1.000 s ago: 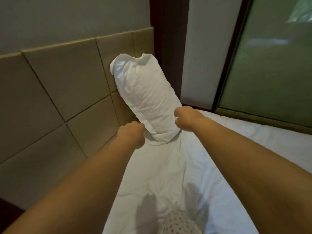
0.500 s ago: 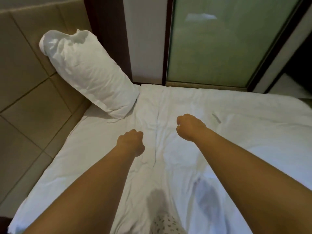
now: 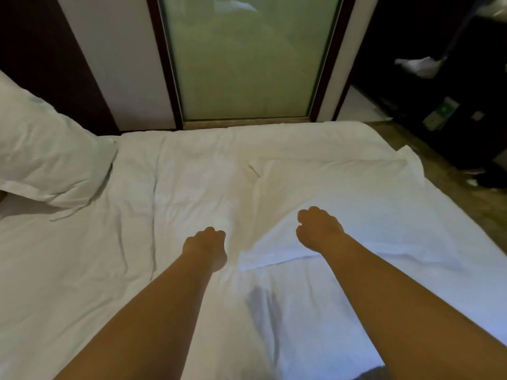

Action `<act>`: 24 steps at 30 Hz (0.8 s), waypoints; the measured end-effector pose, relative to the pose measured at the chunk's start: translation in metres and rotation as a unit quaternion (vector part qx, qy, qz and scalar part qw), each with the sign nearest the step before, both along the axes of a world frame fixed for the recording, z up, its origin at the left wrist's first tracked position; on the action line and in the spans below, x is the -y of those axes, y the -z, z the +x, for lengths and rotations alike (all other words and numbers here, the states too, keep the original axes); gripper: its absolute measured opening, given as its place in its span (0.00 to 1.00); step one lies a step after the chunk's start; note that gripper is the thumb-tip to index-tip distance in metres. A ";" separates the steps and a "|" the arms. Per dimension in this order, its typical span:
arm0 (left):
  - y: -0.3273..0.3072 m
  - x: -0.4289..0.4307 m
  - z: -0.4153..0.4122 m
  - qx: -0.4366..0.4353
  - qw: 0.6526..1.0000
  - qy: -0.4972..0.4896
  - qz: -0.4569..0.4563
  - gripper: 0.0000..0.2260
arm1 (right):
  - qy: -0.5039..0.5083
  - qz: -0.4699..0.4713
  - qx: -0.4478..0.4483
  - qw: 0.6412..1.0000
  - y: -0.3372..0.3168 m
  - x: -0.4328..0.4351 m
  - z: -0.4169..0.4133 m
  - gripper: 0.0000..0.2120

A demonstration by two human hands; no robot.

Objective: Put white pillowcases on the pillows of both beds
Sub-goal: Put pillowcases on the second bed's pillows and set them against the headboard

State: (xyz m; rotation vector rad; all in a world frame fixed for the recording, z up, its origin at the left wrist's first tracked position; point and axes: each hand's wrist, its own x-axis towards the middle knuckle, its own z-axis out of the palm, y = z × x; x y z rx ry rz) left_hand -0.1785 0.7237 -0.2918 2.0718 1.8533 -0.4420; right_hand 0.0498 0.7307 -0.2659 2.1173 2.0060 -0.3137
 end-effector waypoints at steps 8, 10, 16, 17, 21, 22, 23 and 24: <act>0.057 -0.039 0.151 -0.056 0.998 0.021 -0.011 0.16 | -0.056 -0.041 0.050 0.996 0.065 -0.052 0.159 0.17; 0.075 -0.045 0.177 -0.065 0.997 0.019 -0.021 0.16 | -0.091 -0.051 0.050 0.993 0.089 -0.067 0.180 0.17; 0.125 -0.057 0.207 -0.086 0.993 -0.051 -0.069 0.23 | -0.123 -0.060 0.127 0.983 0.155 -0.097 0.196 0.38; 0.131 -0.061 0.209 -0.098 0.991 -0.058 -0.074 0.25 | -0.127 -0.054 0.150 0.979 0.164 -0.101 0.199 0.40; 0.152 -0.084 0.214 -0.119 0.984 -0.100 -0.082 0.32 | -0.130 -0.055 0.193 0.971 0.195 -0.117 0.212 0.42; 0.158 -0.091 0.217 -0.122 0.983 -0.108 -0.079 0.33 | -0.133 -0.049 0.203 0.969 0.202 -0.121 0.214 0.40; 0.163 -0.097 0.222 -0.133 0.982 -0.111 -0.077 0.35 | -0.138 -0.033 0.209 0.967 0.209 -0.126 0.217 0.37; 0.169 -0.104 0.227 -0.151 0.979 -0.113 -0.074 0.38 | -0.148 -0.010 0.217 0.965 0.216 -0.130 0.220 0.34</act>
